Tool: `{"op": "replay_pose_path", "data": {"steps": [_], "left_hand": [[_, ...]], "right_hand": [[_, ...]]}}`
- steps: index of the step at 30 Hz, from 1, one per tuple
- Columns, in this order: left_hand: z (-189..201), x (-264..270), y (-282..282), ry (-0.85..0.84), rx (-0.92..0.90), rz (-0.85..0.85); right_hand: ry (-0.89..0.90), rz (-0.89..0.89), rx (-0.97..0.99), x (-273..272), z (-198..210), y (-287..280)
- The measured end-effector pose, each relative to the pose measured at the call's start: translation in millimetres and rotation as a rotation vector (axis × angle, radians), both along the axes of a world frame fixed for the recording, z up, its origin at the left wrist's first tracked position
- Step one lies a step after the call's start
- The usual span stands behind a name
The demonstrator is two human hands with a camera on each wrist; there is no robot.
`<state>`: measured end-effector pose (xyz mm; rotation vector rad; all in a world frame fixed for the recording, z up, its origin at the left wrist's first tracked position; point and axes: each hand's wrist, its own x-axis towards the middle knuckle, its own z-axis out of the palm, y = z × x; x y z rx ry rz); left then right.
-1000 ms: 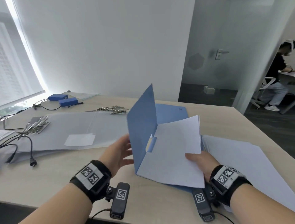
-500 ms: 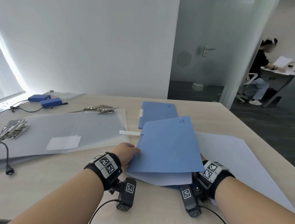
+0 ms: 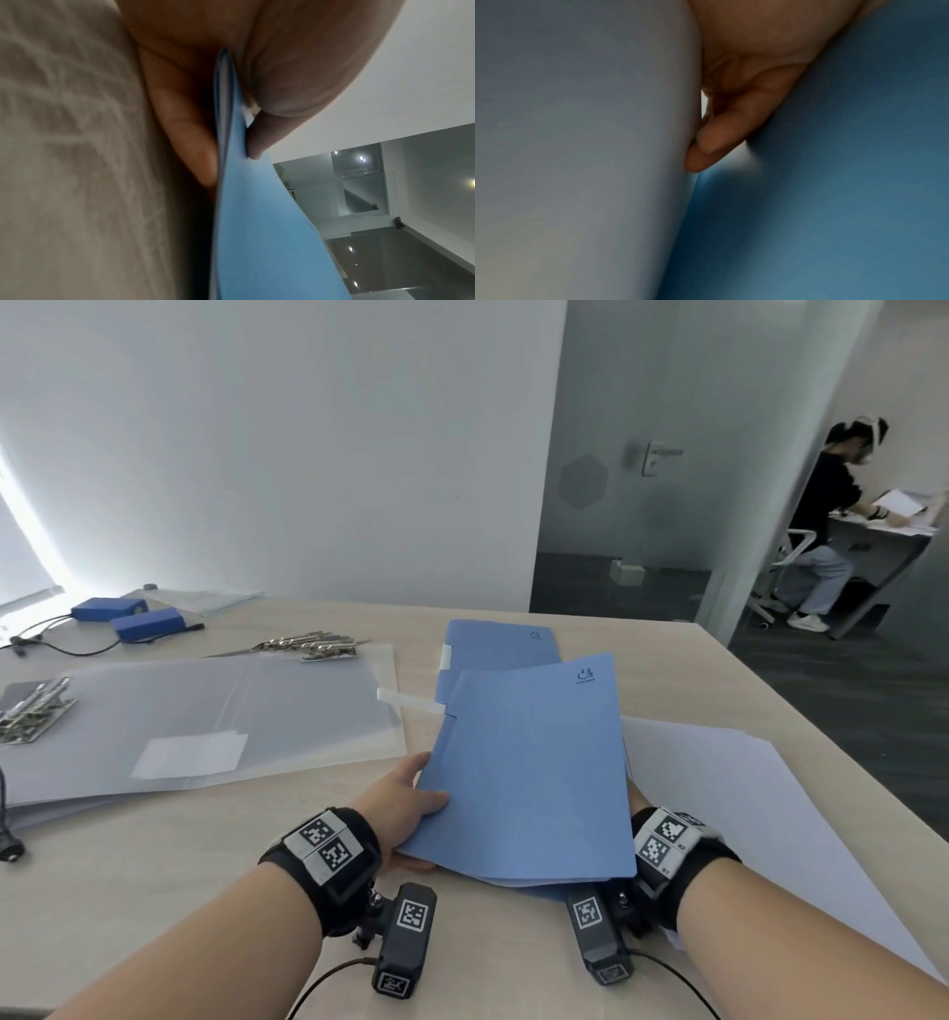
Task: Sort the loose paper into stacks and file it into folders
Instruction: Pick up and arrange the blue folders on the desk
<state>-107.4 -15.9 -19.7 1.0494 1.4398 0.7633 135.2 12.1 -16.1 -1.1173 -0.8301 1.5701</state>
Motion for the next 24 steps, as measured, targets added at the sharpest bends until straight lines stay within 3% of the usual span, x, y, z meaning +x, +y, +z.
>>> {"op": "replay_pose_path", "data": {"steps": [3,9,19,24], "left_hand": [[-4,-1,0,-0.017,0.014,0.023],[-9,-11,-3,-0.147,-0.084,0.079],[-7,-37,-14,-0.344,0.002,0.136],[-2,-44,-22,-0.477,0.123,0.116]], "right_hand": [[-0.007,-0.022,-0.025,3,9,-6],[-0.236,-0.163,-0.165,8,13,-6],[-0.420,-0.018,-0.116,7,13,-17],[-0.300,0.068,-0.093,1,17,-24]]}}
